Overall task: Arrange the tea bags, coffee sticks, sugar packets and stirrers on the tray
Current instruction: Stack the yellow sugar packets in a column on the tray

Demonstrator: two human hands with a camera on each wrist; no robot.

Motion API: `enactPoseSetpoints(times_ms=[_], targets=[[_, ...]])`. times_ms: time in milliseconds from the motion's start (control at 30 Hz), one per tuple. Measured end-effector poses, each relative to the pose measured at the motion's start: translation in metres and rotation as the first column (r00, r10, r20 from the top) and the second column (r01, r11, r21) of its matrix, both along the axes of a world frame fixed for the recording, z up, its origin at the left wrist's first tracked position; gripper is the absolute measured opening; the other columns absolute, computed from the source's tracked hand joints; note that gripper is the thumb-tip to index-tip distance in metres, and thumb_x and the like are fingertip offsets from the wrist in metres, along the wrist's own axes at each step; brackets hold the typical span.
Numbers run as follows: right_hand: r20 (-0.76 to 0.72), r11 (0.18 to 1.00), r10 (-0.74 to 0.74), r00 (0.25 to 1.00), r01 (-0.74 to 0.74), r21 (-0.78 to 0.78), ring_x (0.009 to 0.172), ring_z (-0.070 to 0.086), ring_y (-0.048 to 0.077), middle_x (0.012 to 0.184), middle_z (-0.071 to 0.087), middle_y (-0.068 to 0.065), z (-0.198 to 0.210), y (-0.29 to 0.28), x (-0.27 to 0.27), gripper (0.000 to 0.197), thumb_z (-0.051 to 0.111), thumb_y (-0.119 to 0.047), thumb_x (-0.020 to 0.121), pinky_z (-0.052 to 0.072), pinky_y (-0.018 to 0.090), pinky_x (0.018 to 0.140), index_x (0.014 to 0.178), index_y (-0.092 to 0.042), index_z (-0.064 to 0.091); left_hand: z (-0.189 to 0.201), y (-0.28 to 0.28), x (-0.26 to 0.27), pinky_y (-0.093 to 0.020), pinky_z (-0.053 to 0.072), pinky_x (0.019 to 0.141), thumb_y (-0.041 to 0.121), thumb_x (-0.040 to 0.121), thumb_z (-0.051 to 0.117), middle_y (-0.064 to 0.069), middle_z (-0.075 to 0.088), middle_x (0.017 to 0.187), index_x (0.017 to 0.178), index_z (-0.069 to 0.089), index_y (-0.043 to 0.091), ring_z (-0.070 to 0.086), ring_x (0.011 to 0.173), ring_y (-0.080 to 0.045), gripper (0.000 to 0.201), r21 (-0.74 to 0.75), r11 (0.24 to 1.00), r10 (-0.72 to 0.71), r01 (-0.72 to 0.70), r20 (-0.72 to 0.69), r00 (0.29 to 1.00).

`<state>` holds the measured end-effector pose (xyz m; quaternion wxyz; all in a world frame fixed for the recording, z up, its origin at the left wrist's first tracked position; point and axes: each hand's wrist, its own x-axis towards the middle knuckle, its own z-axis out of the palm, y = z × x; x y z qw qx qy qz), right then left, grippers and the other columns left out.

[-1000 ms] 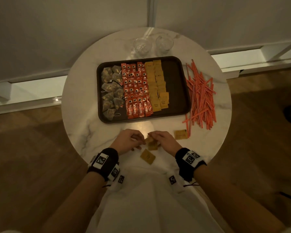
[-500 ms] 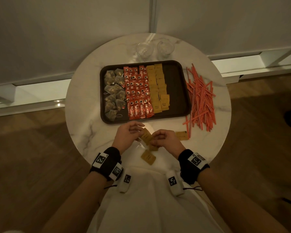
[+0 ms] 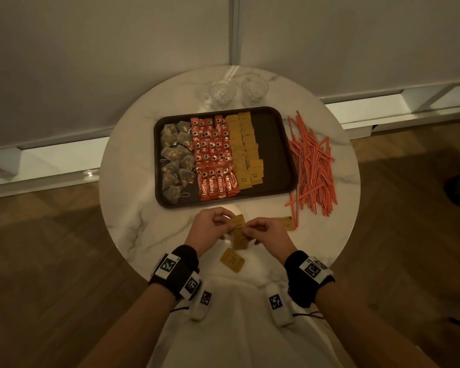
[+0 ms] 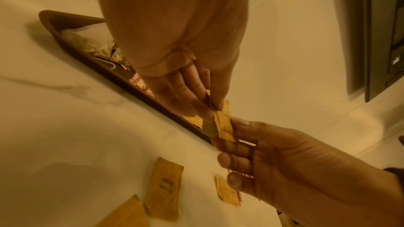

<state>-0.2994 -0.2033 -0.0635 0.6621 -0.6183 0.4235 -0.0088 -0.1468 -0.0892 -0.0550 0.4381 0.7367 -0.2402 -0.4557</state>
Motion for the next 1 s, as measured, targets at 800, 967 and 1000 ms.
enactPoseSetpoints(times_ms=[800,967,1000], targets=[[0.018,0.998,-0.009,1.000,0.010,-0.066,0.059,0.064,-0.005,0.079,0.070,0.008,0.000,-0.025,0.021,0.013,0.070,0.000,0.086,0.046,0.009,0.056,0.097,0.006,0.071,-0.014,-0.024,0.017,-0.014,0.049,0.056,0.017,0.089,0.071,0.000,0.072,0.084,0.090,0.071,0.020,0.064,0.066,-0.002,0.003,0.032,0.999,-0.043,0.042,0.038,0.998],[-0.041,0.995,0.010,0.999,-0.014,-0.096,0.057,0.062,-0.006,0.076,0.069,0.004,-0.008,-0.029,0.019,0.010,0.071,-0.002,0.086,0.046,0.008,0.057,0.095,0.003,0.071,-0.023,-0.026,0.018,-0.017,0.051,0.056,0.028,0.092,0.067,-0.001,0.073,0.085,0.093,0.073,0.013,0.064,0.066,-0.007,0.016,0.079,0.997,-0.017,0.014,0.031,0.999],[-0.056,0.995,0.012,0.998,-0.018,-0.100,0.058,0.062,-0.005,0.075,0.069,0.002,-0.010,-0.030,0.018,0.008,0.072,-0.003,0.085,0.046,0.009,0.059,0.093,0.000,0.072,-0.025,-0.026,0.019,-0.019,0.050,0.057,0.032,0.094,0.064,-0.002,0.074,0.083,0.092,0.073,0.012,0.065,0.065,-0.009,0.022,0.116,0.993,0.002,-0.002,0.006,1.000]])
